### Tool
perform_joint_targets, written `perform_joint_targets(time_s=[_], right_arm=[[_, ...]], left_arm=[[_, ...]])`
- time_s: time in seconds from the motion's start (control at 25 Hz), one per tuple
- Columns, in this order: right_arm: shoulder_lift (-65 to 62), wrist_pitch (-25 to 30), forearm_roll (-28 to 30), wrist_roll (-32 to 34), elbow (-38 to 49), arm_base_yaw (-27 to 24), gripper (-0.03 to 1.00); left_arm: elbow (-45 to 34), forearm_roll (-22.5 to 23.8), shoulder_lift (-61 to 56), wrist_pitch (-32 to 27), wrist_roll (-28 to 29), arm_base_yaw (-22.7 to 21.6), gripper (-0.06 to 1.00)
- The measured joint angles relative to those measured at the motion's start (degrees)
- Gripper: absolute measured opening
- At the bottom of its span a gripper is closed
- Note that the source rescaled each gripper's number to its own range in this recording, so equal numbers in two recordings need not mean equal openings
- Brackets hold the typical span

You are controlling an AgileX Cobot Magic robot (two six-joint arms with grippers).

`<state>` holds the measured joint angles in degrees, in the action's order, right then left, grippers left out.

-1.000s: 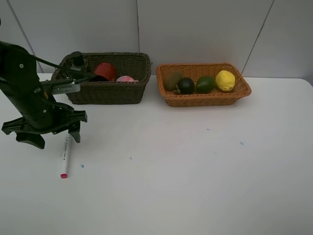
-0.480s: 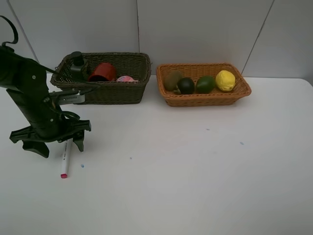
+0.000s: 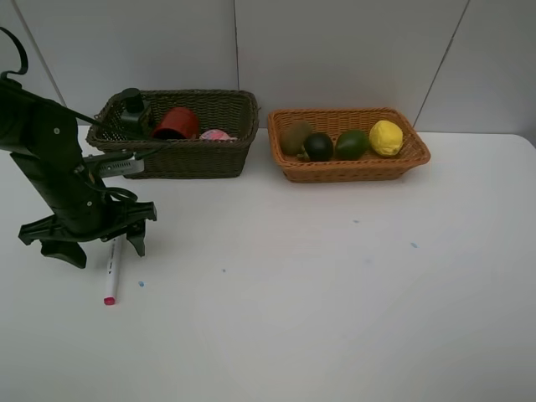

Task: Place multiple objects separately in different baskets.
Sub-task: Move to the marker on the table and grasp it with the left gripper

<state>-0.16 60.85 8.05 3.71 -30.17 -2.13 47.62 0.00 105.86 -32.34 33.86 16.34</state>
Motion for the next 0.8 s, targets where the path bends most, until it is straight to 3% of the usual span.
perform_joint_targets(time_s=[0.8], right_arm=[[0.0, 0.0, -0.1, 0.0, 0.0, 0.0, 0.99]], left_arm=[[0.0, 0.0, 0.0, -1.2, -0.2, 0.0, 1.00]])
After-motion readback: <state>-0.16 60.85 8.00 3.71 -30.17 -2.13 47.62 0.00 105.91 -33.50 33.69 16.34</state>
